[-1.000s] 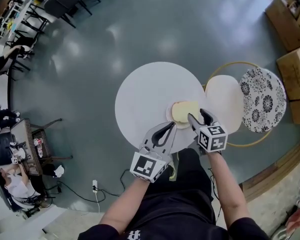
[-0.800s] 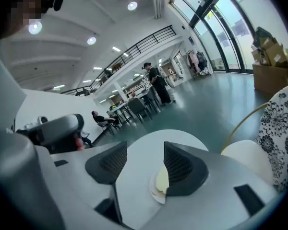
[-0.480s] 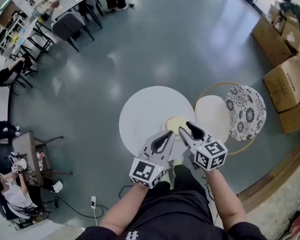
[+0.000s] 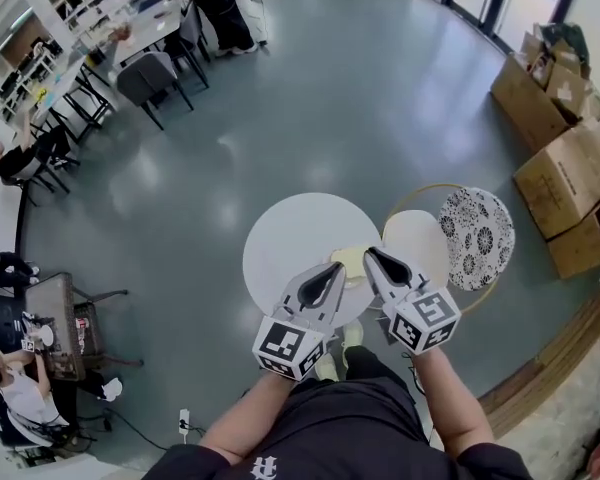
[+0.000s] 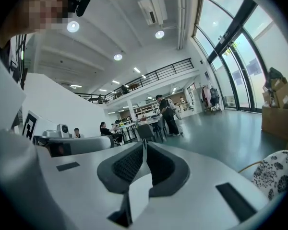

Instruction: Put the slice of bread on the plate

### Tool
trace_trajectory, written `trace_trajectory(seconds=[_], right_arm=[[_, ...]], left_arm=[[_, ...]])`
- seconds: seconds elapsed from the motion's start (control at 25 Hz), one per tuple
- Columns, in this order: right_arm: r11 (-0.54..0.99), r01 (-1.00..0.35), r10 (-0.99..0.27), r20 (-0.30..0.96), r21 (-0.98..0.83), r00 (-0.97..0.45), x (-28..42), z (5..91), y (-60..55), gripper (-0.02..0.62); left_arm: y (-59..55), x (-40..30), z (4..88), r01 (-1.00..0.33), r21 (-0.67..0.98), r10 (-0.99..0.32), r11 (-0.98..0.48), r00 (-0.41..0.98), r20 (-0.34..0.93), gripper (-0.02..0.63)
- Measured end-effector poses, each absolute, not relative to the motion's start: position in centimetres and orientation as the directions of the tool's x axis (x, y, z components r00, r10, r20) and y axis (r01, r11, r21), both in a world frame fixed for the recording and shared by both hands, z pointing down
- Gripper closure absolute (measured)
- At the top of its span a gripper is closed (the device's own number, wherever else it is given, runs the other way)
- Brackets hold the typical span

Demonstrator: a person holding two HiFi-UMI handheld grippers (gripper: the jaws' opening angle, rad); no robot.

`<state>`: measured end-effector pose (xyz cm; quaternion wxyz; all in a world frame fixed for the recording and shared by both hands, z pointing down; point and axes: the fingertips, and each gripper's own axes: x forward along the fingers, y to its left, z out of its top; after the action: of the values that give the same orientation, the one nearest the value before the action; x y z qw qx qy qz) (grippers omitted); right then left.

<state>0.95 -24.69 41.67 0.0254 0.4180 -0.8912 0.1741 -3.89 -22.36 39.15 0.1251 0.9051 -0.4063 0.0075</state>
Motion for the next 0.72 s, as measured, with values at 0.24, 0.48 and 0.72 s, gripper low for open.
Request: trace_trajectory(seconds=[0.24, 0.48, 0.72], right_arm=[[0.617, -0.749, -0.749, 0.111, -0.243, -0.653, -0.7, 37.5, -23.0, 0.586], [0.620, -0.757, -0.758, 0.092, -0.206, -0.645, -1.3, 35.8, -22.4, 0.589], [0.625, -0.760, -0.759, 0.088, -0.179, -0.645, -2.0, 34.8, -22.0, 0.589]], left_arm=[[-21.1, -5.0, 35.0, -0.744, 0.187, -0.749, -0.641, 0.660, 0.056, 0.589], [-20.6, -4.9, 33.8, -0.737, 0.158, -0.742, -0.657, 0.670, 0.035, 0.589], [-20.5, -5.7, 32.9, -0.739, 0.161, -0.747, -0.655, 0.665, 0.013, 0.597]])
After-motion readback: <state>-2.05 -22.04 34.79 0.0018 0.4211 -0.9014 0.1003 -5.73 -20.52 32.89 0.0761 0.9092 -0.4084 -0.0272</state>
